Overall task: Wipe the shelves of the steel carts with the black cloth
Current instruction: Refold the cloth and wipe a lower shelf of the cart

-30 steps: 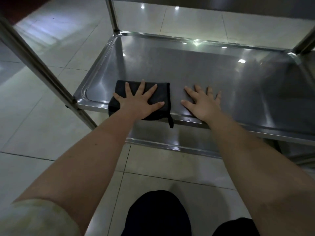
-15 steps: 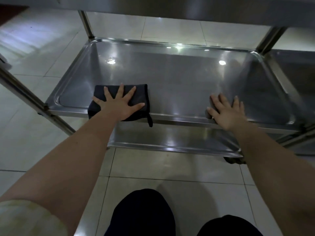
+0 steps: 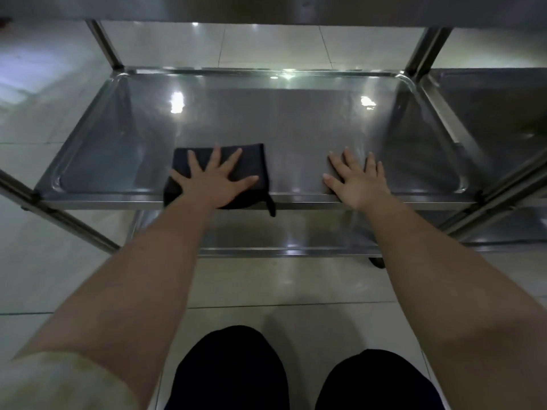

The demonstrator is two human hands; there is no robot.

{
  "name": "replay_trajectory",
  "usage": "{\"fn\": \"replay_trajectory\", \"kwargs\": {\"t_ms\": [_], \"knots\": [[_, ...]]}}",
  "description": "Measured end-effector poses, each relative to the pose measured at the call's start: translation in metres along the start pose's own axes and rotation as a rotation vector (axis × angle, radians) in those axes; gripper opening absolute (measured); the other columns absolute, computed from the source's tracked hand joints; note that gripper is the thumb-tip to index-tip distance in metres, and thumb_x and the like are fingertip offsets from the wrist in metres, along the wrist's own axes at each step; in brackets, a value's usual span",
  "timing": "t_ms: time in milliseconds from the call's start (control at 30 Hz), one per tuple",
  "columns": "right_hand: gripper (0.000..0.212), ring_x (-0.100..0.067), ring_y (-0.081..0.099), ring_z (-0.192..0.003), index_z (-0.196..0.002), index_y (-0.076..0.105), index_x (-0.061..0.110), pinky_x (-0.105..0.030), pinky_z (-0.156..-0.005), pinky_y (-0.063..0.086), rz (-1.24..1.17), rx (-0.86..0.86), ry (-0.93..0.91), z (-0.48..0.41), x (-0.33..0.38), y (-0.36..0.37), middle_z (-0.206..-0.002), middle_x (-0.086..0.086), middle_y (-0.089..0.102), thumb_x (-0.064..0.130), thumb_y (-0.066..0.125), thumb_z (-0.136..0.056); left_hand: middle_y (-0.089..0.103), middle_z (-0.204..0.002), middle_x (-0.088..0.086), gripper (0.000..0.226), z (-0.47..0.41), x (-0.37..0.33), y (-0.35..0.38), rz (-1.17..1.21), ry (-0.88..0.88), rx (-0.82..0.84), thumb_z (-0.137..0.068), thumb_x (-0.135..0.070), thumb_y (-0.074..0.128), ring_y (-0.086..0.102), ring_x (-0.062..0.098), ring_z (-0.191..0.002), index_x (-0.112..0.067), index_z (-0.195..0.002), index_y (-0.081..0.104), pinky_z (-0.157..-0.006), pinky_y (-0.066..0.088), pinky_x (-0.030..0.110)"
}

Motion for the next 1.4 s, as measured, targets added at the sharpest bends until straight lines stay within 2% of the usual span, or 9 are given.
{"fn": "replay_trajectory", "kwargs": {"t_ms": [133, 300, 433, 567, 767, 867, 967, 1067, 1400], "knots": [[0.062, -0.039, -0.013, -0.147, -0.151, -0.003, 0.048, -0.052, -0.118, -0.009, 0.008, -0.029, -0.018, 0.001, 0.000, 0.000, -0.163, 0.010, -0.011, 0.068, 0.014, -0.094, -0.018, -0.161, -0.016, 0.089, -0.002, 0.046, -0.008, -0.035, -0.088, 0.012, -0.067, -0.094, 0.018, -0.020, 0.040, -0.146, -0.062, -0.144, -0.009, -0.106, -0.008, 0.076], [0.063, -0.040, -0.009, -0.147, -0.153, 0.008, 0.043, -0.054, -0.118, -0.008, -0.056, -0.068, -0.016, 0.001, 0.001, -0.002, -0.164, 0.007, -0.001, 0.065, 0.024, -0.096, -0.019, -0.162, -0.012, 0.088, -0.007, -0.015, 0.001, -0.030, -0.035, -0.044, -0.068, -0.096, 0.016, -0.021, 0.047, -0.143, -0.061, -0.145, -0.009, -0.101, -0.010, 0.079], [0.048, -0.024, 0.013, -0.149, -0.149, 0.034, 0.030, -0.042, -0.121, -0.005, -0.630, -0.257, 0.021, -0.002, -0.012, -0.007, -0.156, -0.003, 0.033, 0.039, 0.040, -0.102, -0.022, -0.161, -0.008, 0.086, 0.001, -0.134, 0.022, -0.074, 0.162, -0.037, -0.074, -0.093, 0.017, -0.024, 0.050, -0.141, -0.057, -0.147, -0.009, -0.098, -0.012, 0.080], [0.040, -0.024, 0.033, -0.142, -0.130, 0.055, 0.037, -0.051, -0.118, 0.020, -1.003, -0.287, 0.014, -0.003, -0.026, -0.004, -0.144, -0.004, 0.050, 0.019, 0.048, -0.095, -0.021, -0.162, -0.005, 0.080, 0.007, -0.181, 0.034, -0.088, 0.207, -0.029, -0.080, -0.088, 0.014, -0.024, 0.050, -0.141, -0.053, -0.149, -0.008, -0.098, -0.013, 0.080], [0.049, -0.027, 0.014, -0.148, -0.148, 0.034, 0.035, -0.044, -0.120, 0.000, -0.578, -0.190, 0.022, -0.011, -0.015, -0.016, -0.160, 0.005, 0.025, 0.038, 0.047, -0.100, 0.027, -0.159, -0.005, 0.046, -0.006, -0.158, 0.012, 0.170, 0.242, -0.220, -0.097, -0.048, 0.042, 0.009, 0.040, -0.147, -0.038, -0.142, 0.041, -0.108, 0.001, 0.076], [0.057, -0.032, 0.010, -0.148, -0.149, 0.029, 0.039, -0.056, -0.116, -0.003, -0.506, -0.107, 0.080, -0.018, 0.002, -0.024, -0.160, 0.004, 0.024, 0.034, 0.054, -0.097, 0.052, -0.141, 0.004, 0.035, -0.023, -0.137, -0.002, -0.037, 0.259, -0.335, -0.101, -0.037, 0.039, 0.037, 0.041, -0.134, -0.024, -0.131, 0.052, -0.108, 0.023, 0.068], [0.048, -0.033, 0.029, -0.139, -0.141, 0.043, 0.029, -0.061, -0.115, 0.011, -0.293, -0.121, 0.077, -0.020, 0.022, -0.037, -0.147, -0.005, 0.043, 0.019, 0.049, -0.095, 0.050, -0.137, 0.010, 0.038, -0.030, -0.129, -0.004, -0.133, 0.283, -0.300, -0.104, -0.035, 0.033, 0.042, 0.035, -0.127, -0.017, -0.134, 0.047, -0.105, 0.031, 0.055], [0.034, -0.034, 0.035, -0.128, -0.125, 0.055, 0.014, -0.044, -0.106, 0.035, -0.116, -0.166, 0.012, -0.016, 0.032, -0.044, -0.131, -0.012, 0.051, 0.012, 0.047, -0.092, 0.052, -0.128, 0.013, 0.035, -0.026, -0.135, -0.010, -0.235, 0.314, -0.415, -0.103, -0.035, 0.039, 0.042, 0.034, -0.120, -0.015, -0.129, 0.052, -0.099, 0.031, 0.047], [0.026, -0.031, 0.044, -0.098, -0.091, 0.062, 0.007, -0.029, -0.077, 0.034, -0.454, -0.740, -0.214, 0.073, 0.005, -0.082, -0.101, -0.013, 0.052, -0.010, 0.052, -0.073, 0.059, -0.085, 0.006, 0.002, 0.066, -0.134, -0.047, -0.103, 0.662, -1.089, -0.090, -0.016, 0.061, 0.054, 0.030, -0.083, -0.015, -0.091, 0.062, -0.086, 0.034, 0.043]]}}
Point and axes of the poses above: each hand's wrist, its own z-axis away from the middle knuckle, its own y-axis out of the palm, x = y × z, the point moved 5 cm from there along -z, towards the middle knuckle
